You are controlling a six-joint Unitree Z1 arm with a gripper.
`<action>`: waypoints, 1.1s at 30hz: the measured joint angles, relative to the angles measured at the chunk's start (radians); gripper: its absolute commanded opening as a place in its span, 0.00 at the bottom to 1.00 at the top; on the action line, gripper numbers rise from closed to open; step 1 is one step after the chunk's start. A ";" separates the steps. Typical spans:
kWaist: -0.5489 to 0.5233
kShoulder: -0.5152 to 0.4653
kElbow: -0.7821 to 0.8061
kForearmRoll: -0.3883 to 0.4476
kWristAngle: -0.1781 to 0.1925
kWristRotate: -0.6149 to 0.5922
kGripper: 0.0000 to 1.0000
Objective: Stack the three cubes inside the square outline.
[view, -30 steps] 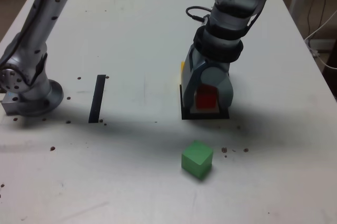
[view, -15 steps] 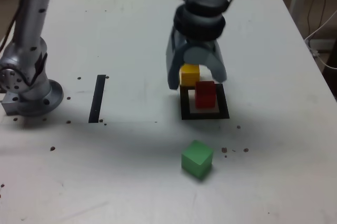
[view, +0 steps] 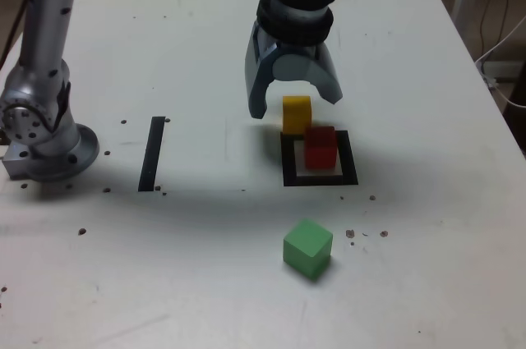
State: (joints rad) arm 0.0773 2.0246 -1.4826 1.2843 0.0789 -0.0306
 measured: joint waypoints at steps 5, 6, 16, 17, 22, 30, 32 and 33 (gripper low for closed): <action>0.030 0.042 -0.002 -0.010 -0.017 0.047 0.93; 0.032 0.049 -0.003 -0.014 -0.021 0.053 0.92; 0.044 0.097 -0.015 -0.060 -0.045 0.078 0.46; 0.044 0.097 -0.015 -0.064 -0.045 0.078 0.41; 0.044 0.098 -0.011 -0.075 -0.040 0.075 0.28; 0.044 0.098 -0.009 -0.079 -0.039 0.075 0.28; 0.044 0.098 -0.009 -0.079 -0.038 0.075 0.28; 0.044 0.098 -0.009 -0.079 -0.038 0.075 0.28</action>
State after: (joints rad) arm 0.1214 2.1221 -1.4920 1.2052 0.0406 0.0444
